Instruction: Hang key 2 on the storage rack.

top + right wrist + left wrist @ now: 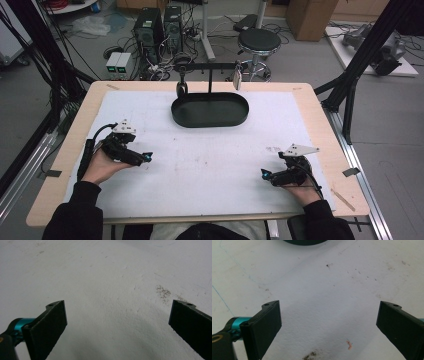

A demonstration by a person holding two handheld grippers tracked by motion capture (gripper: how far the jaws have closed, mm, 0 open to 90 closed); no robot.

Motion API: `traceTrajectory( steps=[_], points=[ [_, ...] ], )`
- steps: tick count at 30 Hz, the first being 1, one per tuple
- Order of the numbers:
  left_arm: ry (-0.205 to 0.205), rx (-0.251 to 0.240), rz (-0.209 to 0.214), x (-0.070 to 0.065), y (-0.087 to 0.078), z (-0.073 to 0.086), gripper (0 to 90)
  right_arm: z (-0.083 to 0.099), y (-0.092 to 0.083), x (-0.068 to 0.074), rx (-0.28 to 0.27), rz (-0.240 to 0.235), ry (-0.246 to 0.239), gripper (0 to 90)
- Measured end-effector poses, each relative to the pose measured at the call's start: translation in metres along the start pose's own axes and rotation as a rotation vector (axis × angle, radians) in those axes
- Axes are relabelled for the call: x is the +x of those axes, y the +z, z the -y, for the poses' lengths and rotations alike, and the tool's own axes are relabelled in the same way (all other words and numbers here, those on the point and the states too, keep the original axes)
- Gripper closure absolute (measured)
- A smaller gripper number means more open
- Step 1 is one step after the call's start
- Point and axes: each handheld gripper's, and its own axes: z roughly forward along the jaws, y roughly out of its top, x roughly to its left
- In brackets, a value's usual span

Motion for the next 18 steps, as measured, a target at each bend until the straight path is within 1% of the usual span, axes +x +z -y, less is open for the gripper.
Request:
traceTrajectory(
  steps=[3,5,7,9,12,18],
  points=[
    [0.013,0.0,0.006,-0.004,0.0,0.009,6.4,0.0,0.0,0.0,0.0,0.001,-0.003,0.9],
    [0.016,-0.002,0.018,-0.006,0.001,0.014,6.4,0.0,0.0,0.0,0.001,0.004,0.001,0.8],
    [0.022,0.008,0.031,-0.007,0.002,0.019,6.4,0.0,0.0,0.0,0.001,0.005,0.002,0.9],
    [0.027,0.019,0.023,-0.008,0.004,0.024,6.4,0.0,0.0,0.0,-0.001,0.003,-0.006,0.9],
    [0.029,0.026,0.024,-0.008,0.004,0.029,6.4,0.0,0.0,0.0,0.001,0.003,-0.007,0.9],
    [0.018,-0.001,0.018,-0.006,-0.001,0.035,6.4,0.001,0.0,0.0,0.003,0.005,-0.006,0.9]
  ],
)
